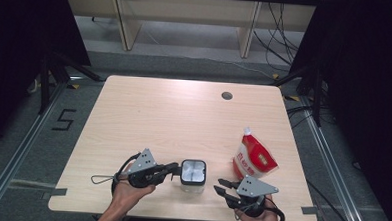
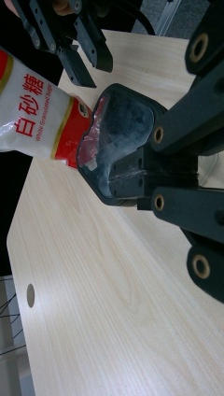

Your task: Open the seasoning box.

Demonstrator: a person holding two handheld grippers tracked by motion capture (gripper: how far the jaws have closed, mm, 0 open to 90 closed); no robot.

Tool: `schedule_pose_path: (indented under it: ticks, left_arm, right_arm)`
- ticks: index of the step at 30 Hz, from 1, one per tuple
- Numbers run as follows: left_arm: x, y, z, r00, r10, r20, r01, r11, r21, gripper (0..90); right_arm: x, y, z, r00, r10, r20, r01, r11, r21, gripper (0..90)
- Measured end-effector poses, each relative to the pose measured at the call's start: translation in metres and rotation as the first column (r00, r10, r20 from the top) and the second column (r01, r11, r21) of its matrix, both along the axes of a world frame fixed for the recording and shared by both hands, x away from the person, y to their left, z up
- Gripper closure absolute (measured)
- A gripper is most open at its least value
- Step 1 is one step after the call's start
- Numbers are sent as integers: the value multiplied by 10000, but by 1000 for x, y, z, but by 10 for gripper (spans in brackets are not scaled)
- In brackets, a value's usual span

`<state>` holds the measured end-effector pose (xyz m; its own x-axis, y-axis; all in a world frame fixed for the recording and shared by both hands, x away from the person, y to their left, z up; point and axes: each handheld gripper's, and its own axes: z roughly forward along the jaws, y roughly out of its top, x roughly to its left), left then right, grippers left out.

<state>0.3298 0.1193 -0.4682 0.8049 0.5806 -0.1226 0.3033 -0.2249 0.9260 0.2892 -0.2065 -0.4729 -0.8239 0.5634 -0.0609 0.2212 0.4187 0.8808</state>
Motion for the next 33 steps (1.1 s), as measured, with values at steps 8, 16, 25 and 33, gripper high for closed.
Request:
schedule_pose_path:
  ticks: [8,16,25,33]
  left_arm:
    - [0,0,-2,9999,120,-107,-122,9997,-226,893]
    - [-1,2,-4,9998,169,-130,-173,9994,-308,894]
    - [-1,2,-4,9994,228,-241,-237,9989,-393,894]
    - [1,4,-2,9999,-54,118,57,9995,-321,834]
  right_arm:
    - [2,7,1,9996,289,30,-289,9996,-5,780]
    - [7,15,3,9993,375,8,-375,9992,-110,829]
    - [15,25,7,9981,578,201,-575,9982,-177,852]
    - [18,32,11,9963,816,285,-811,9965,-203,874]
